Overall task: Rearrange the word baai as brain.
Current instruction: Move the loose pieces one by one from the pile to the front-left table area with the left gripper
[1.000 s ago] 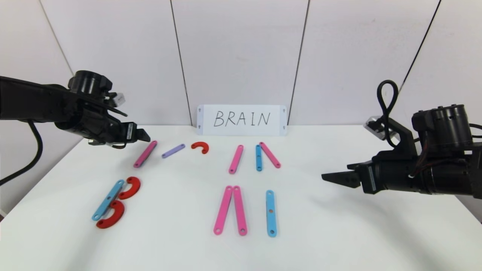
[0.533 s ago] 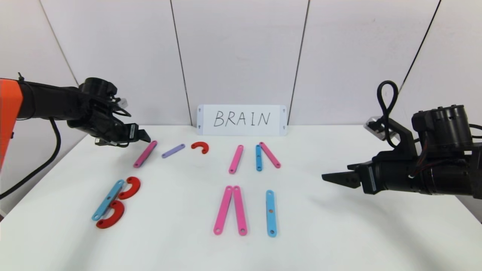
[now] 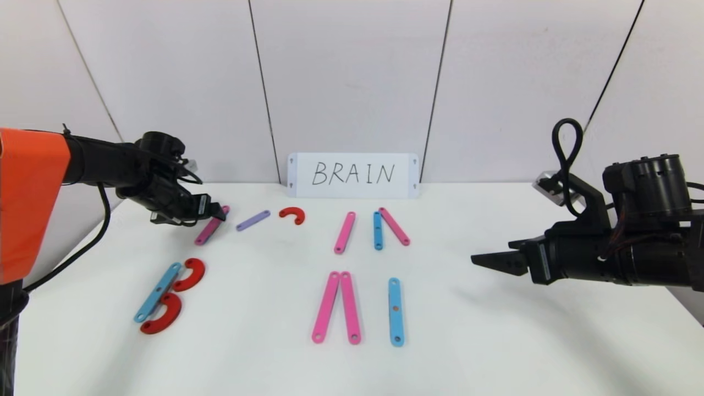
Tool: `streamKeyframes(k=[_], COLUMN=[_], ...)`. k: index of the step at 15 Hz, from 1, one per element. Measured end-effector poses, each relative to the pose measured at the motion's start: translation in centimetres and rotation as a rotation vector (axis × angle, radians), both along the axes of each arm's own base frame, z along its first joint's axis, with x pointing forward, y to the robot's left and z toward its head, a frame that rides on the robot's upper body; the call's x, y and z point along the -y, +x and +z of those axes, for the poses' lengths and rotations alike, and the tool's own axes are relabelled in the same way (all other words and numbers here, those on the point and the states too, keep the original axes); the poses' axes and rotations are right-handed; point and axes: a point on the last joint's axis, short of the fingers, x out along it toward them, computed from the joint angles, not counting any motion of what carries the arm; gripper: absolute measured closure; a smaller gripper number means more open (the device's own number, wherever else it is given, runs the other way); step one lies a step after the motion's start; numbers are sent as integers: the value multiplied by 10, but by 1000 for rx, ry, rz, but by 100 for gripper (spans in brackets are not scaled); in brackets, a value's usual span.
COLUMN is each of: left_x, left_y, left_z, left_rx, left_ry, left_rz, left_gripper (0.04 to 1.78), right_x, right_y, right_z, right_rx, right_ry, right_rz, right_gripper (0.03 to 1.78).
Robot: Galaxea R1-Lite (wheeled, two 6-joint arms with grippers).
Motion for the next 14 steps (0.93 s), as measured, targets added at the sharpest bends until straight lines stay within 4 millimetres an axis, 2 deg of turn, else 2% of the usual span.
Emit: streamKeyframes(k=[14], left_x=[14], left_y=[9], left_z=[-11], left_rx=[-31], left_ry=[84], left_rz=[-14], left_gripper=[7], right_x=[0], right_y=[0], right_z=[-1], right_rx=[-2], right_ry=[-2], right_rz=[2], right_gripper=[8])
